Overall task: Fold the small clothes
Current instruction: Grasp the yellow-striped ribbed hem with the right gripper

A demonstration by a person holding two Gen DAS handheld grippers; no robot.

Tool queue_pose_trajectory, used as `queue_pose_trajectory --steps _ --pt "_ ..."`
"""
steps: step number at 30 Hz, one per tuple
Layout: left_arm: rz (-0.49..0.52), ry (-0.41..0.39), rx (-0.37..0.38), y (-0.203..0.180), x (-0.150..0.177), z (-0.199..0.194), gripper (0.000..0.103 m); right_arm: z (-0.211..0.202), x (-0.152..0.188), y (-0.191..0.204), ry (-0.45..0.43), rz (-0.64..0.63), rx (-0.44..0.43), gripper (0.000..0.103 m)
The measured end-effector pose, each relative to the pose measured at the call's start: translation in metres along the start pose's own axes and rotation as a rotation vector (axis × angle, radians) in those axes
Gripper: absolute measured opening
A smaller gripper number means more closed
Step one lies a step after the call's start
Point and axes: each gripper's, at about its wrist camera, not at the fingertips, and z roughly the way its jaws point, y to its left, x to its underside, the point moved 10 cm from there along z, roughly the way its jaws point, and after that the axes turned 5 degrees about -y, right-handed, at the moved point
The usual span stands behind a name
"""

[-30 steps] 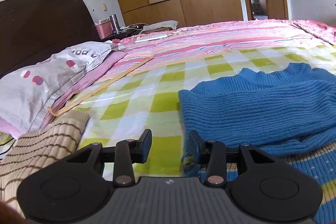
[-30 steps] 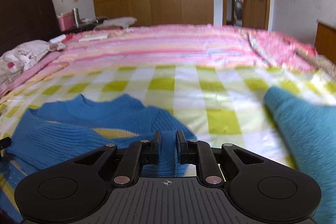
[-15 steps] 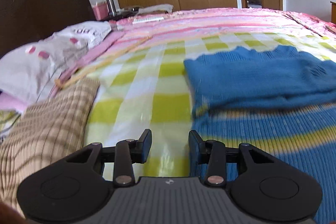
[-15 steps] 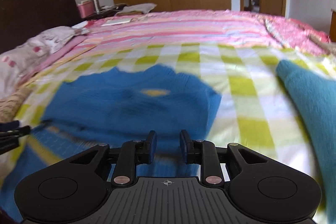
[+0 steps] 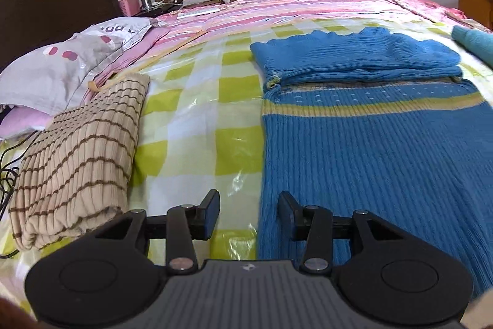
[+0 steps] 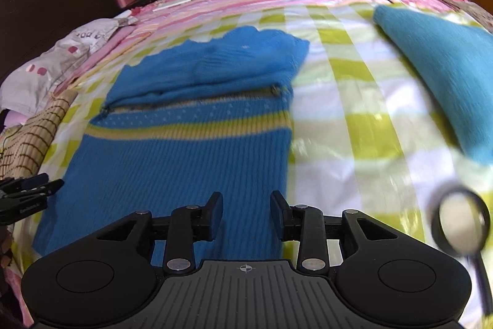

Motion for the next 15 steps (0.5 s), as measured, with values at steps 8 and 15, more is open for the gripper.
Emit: queue_pose_trajectory --steps 8,15 --pt "0.025 0.025 0.070 -0.008 0.018 -0.022 0.048 -0.021 0.024 -0.002 0.007 0.010 0.026 0.037" --pt "-0.033 0.063 0.135 -0.006 0.029 -0.031 0.047 -0.033 0.040 -0.008 0.012 0.015 0.059 0.038"
